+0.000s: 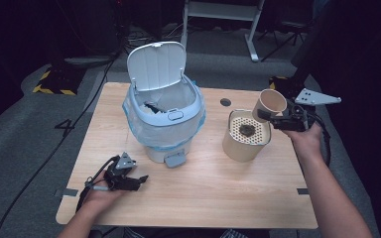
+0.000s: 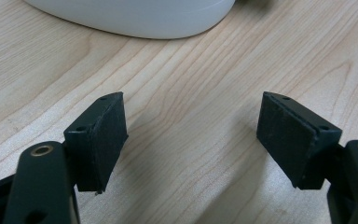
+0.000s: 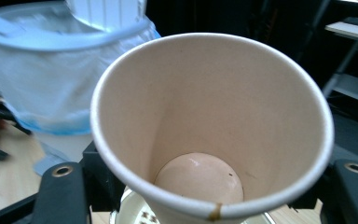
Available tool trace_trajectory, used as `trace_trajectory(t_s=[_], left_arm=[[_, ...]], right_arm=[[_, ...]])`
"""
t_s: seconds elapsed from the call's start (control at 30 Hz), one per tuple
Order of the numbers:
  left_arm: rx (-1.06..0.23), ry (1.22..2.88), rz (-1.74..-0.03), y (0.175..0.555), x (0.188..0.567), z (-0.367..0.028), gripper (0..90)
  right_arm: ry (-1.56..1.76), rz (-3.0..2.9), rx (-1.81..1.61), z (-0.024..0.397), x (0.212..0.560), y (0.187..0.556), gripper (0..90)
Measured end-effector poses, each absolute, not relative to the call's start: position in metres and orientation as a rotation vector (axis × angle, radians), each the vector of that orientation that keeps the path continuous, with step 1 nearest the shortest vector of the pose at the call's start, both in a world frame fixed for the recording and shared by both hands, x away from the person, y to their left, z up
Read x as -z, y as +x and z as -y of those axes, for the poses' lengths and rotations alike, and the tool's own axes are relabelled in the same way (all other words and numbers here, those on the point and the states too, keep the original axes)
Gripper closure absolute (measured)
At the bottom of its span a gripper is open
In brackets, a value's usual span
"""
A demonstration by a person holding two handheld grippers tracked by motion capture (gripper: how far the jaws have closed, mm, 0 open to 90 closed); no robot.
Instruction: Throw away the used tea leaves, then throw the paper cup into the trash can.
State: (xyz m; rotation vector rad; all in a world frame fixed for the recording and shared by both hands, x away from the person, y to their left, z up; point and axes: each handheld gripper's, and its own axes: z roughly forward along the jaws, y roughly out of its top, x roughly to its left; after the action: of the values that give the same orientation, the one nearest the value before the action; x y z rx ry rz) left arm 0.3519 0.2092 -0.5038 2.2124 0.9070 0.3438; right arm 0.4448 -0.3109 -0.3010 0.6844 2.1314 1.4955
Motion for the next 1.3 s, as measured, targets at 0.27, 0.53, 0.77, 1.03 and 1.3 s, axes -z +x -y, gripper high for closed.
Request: trace_trajectory(t_s=[0.27, 0.53, 0.77, 1.03, 1.3], left_arm=[[-0.343, 2.212, -0.907, 0.352, 0.504, -0.209, 24.6], [-0.343, 2.212, -0.907, 0.352, 0.504, -0.209, 24.5], [-0.352, 2.199, -0.933, 0.352, 0.504, -0.212, 24.7], [-0.382, 2.178, -1.000, 0.361, 0.504, -0.223, 25.5], [-0.383, 2.179, -1.000, 0.361, 0.504, -0.223, 25.2]], right_arm=[[0.655, -2.137, -1.491, 0.306, 0.294, 0.444, 30.6], [0.596, -2.171, -1.491, 0.288, 0.280, 0.448, 30.5], [0.523, -2.209, -1.487, 0.269, 0.263, 0.456, 30.3], [0.476, -2.222, -1.472, 0.244, 0.245, 0.465, 30.2], [0.442, -2.246, -1.495, 0.219, 0.232, 0.475, 30.2]])
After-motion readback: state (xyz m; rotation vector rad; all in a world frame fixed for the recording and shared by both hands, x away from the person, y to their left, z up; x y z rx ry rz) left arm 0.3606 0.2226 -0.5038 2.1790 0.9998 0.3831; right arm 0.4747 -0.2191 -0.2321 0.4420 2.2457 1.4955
